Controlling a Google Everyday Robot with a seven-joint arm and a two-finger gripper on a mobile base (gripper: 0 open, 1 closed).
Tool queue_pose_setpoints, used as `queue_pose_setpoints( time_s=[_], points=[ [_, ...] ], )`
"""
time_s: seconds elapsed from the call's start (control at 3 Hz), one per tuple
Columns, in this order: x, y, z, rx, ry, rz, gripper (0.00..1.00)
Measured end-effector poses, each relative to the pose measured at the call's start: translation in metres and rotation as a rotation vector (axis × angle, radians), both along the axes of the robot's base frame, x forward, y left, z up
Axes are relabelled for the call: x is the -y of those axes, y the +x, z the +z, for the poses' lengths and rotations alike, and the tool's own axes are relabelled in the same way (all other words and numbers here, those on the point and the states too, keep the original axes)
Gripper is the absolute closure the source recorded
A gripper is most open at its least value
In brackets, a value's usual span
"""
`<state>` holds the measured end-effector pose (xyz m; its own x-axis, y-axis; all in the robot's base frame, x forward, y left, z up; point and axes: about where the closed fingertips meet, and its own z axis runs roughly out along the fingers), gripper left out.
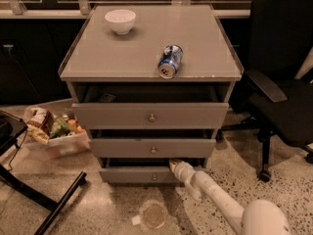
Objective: Open bottom drawer
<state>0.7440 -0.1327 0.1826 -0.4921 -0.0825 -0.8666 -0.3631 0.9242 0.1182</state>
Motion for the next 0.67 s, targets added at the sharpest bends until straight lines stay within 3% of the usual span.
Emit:
queue_pose_setpoints(
  time_s=[0.67],
  points=[
    [0.0008,-0.0048,0.0036,-0.011,-0.01,-0.001,1.0]
  ],
)
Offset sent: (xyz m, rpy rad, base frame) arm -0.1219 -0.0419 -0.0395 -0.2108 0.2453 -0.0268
